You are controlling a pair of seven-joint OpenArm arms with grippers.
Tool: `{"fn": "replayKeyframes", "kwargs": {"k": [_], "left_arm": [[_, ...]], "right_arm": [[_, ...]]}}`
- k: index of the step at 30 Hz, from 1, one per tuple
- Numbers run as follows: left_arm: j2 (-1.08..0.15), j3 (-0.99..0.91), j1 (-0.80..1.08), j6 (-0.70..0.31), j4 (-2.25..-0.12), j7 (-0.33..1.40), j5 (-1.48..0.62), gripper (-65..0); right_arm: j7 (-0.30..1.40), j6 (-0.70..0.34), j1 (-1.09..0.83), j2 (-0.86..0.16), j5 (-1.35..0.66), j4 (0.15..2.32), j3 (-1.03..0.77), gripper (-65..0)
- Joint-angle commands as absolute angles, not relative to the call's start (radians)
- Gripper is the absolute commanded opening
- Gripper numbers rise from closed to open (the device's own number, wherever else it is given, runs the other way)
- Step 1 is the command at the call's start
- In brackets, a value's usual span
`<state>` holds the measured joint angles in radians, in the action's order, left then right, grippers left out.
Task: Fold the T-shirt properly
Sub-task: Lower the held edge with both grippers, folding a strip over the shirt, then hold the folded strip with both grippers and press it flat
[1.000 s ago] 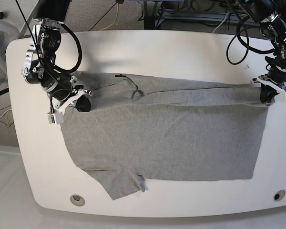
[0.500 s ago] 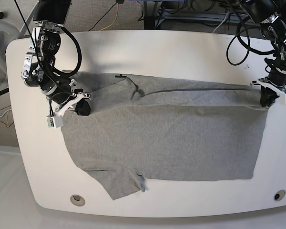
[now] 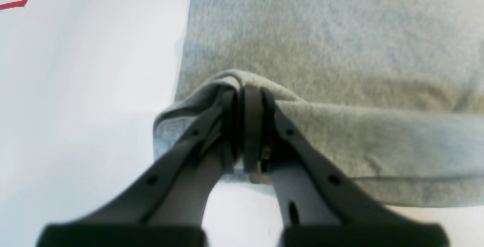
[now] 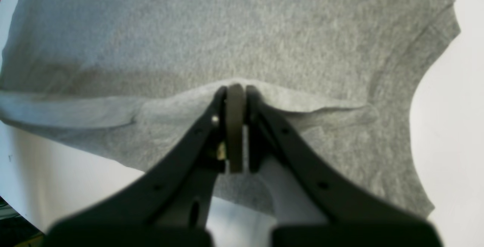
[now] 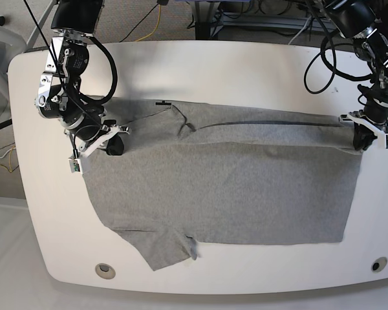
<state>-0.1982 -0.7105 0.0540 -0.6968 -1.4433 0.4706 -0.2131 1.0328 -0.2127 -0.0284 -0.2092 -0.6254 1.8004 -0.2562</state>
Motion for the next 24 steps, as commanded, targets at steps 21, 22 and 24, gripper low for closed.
{"fn": "replayKeyframes", "kwargs": {"k": [21,22,24], "left_arm": [[-0.214,-0.717,0.05,-0.698,-1.458,0.366,-0.226,-38.0],[-0.214,-0.717,0.05,-0.698,-1.458,0.366,-0.226,-38.0],[-0.214,-0.717,0.051,-0.698,-1.458,0.366,-0.226,-38.0]], "right_arm": [[1.017,-0.211,-0.005,-0.22,-0.633,1.817,-0.248,-46.4],[1.017,-0.211,-0.008,-0.22,-0.633,1.817,-0.248,-40.6],[1.017,-0.211,-0.01,-0.22,-0.631,1.819,-0.249,-32.6]]}}
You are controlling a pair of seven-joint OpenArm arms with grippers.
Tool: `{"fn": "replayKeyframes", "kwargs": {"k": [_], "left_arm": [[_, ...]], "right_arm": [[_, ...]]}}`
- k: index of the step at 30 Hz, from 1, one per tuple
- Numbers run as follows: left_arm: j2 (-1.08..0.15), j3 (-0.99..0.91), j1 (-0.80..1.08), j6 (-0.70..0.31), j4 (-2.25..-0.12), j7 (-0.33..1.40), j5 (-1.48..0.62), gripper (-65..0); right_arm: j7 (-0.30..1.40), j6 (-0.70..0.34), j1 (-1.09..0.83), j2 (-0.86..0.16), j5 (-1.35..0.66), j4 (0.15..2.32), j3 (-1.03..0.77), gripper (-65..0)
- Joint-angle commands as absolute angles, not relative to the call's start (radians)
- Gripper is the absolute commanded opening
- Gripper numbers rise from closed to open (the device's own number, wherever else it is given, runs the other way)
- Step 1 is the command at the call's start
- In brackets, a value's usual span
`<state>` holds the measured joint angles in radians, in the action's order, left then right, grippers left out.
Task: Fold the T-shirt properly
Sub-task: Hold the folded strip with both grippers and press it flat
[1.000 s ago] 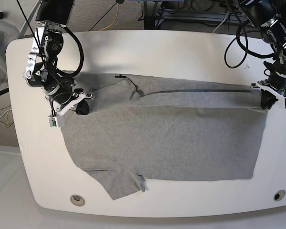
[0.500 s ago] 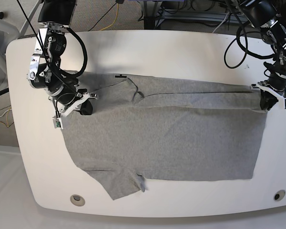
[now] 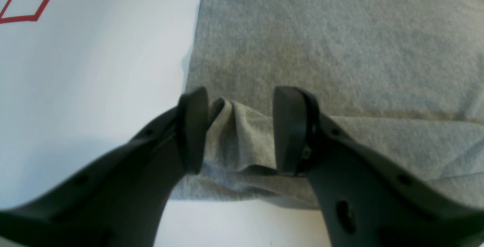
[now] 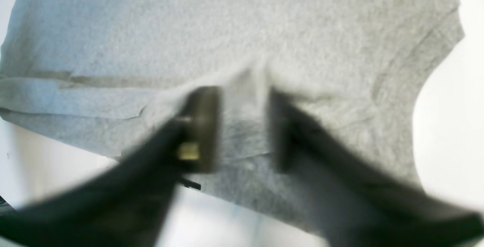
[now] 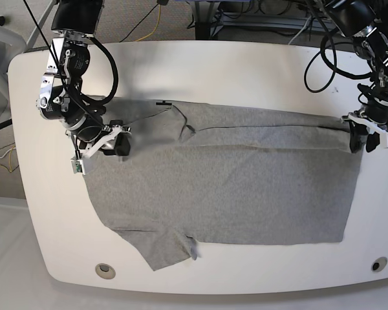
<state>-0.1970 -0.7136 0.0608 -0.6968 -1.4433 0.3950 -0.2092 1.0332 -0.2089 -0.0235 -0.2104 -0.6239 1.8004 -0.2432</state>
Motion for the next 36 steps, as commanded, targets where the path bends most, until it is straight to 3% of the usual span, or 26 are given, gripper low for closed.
{"fn": "replayKeyframes", "kwargs": {"k": [1,3,9,17,36], "left_arm": [[-0.214,-0.717,0.051,-0.698,-1.458,0.366,-0.226,-38.0],[-0.214,-0.717,0.051,-0.698,-1.458,0.366,-0.226,-37.9],[-0.214,-0.717,0.059,-0.698,-1.461,0.366,-0.226,-37.2],[-0.214,-0.742,0.096,-0.698,-1.503,0.366,-0.228,-31.0],[-0.217,-0.854,0.134,-0.698,-1.546,0.367,-0.226,-31.0]], "right_arm": [[1.017,-0.211,-0.01,-0.22,-0.631,1.819,-0.249,-30.0],[1.017,-0.211,-0.01,-0.22,-0.631,1.821,-0.248,-28.1],[1.018,-0.211,-0.012,-0.22,-0.633,1.825,-0.248,-32.6],[1.02,-0.211,-0.031,-0.232,-0.636,1.834,-0.252,-33.0],[1.02,-0.211,-0.084,-0.259,-0.633,1.896,-0.254,-33.0]]}}
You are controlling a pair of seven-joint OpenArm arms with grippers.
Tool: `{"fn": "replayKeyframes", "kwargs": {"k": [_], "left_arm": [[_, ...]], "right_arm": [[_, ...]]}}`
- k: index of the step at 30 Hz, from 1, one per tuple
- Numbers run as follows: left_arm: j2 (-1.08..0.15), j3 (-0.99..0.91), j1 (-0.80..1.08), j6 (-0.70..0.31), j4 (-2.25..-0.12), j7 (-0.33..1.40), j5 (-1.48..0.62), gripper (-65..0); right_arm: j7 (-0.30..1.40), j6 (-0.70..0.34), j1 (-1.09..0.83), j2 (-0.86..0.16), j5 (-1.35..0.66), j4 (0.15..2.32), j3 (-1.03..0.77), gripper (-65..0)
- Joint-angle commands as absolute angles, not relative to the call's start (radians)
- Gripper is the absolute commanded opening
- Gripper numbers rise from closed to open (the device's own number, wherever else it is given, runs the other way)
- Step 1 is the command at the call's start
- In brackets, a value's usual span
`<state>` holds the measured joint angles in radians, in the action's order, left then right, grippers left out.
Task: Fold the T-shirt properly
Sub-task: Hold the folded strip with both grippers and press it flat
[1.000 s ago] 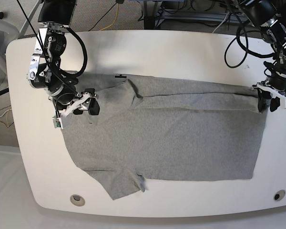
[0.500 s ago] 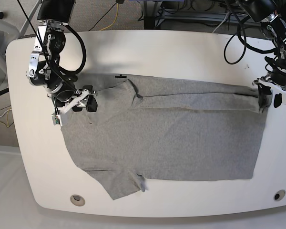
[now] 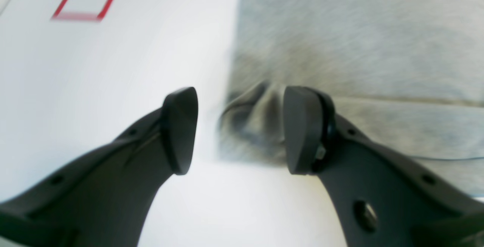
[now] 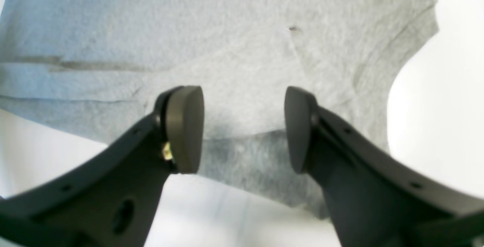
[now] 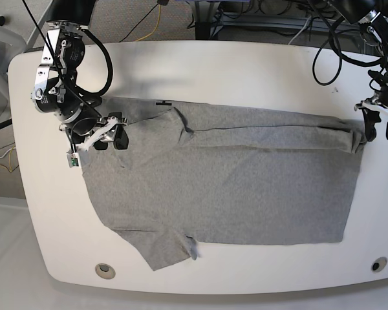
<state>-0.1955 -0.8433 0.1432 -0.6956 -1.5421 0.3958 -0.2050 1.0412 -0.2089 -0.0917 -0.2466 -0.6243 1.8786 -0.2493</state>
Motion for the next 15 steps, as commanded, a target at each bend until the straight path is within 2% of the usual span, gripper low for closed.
{"fn": "replayKeyframes", "kwargs": {"k": [1,15], "left_arm": [[-0.217,-0.86,0.134,-0.698,-1.534,0.367,-0.226,-31.0],[-0.219,-0.909,0.127,-0.698,-1.422,0.363,-0.219,-31.0]], "right_arm": [[1.02,-0.211,-0.085,-0.259,-0.633,1.896,-0.254,-33.0],[1.02,-0.211,-0.094,-0.278,-0.633,1.897,-0.252,-33.0]]}}
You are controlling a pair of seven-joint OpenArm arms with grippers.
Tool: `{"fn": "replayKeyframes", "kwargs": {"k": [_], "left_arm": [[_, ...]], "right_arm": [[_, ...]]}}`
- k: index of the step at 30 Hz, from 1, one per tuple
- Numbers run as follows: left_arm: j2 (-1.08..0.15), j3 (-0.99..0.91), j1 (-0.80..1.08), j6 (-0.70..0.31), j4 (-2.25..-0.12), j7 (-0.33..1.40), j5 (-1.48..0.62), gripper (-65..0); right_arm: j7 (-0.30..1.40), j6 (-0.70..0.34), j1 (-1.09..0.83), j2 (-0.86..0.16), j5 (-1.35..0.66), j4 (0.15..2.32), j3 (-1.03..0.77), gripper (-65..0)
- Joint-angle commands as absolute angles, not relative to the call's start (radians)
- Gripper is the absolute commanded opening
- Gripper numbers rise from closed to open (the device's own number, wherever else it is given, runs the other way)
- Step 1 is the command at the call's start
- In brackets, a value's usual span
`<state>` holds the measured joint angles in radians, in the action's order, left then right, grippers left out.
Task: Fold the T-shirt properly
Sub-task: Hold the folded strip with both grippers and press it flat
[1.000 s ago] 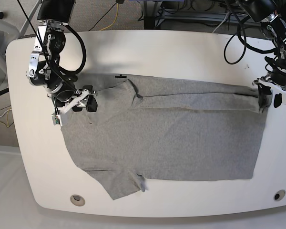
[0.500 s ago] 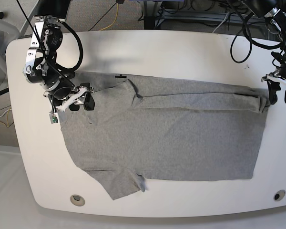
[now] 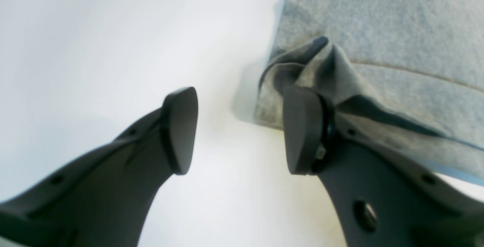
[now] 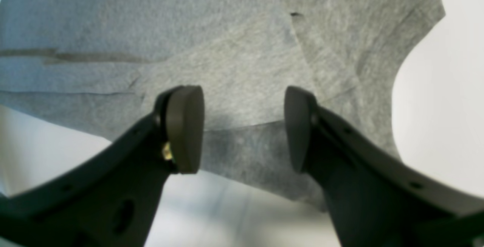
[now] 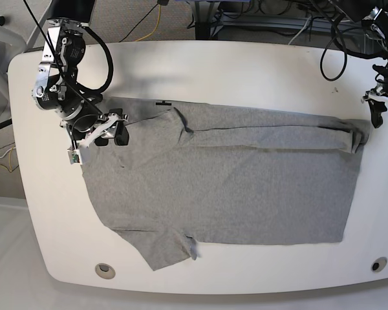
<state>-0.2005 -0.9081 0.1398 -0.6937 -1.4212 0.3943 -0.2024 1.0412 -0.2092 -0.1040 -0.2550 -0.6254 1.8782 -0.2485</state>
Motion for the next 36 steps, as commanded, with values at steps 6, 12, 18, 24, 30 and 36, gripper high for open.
{"fn": "replayKeyframes", "kwargs": {"k": [6,12,18,24,30,36], "left_arm": [[-0.219,-0.912,0.088,-0.698,-1.33,0.361,-0.216,-31.0],[-0.239,-0.909,0.064,-0.698,-1.273,0.364,-0.214,-31.0],[-0.239,-0.908,0.039,-0.698,-1.236,0.363,-0.214,-31.0],[-0.266,-0.908,0.027,-0.698,-1.176,0.363,-0.217,-31.0],[-0.274,-0.906,-0.022,-0.698,-1.106,0.363,-0.217,-31.0],[-0.275,-0.901,-0.028,-0.698,-1.072,0.361,-0.219,-31.0]], "right_arm": [[1.02,-0.213,-0.099,-0.283,-0.633,1.897,-0.252,-33.0],[1.02,-0.213,-0.101,-0.283,-0.633,1.897,-0.252,-33.1],[1.02,-0.214,-0.102,-0.283,-0.633,1.897,-0.252,-33.3],[1.02,-0.216,-0.102,-0.283,-0.633,1.897,-0.252,-33.3],[1.02,-0.216,-0.102,-0.283,-0.633,1.897,-0.252,-33.3],[1.02,-0.216,-0.101,-0.283,-0.633,1.897,-0.252,-33.4]]}}
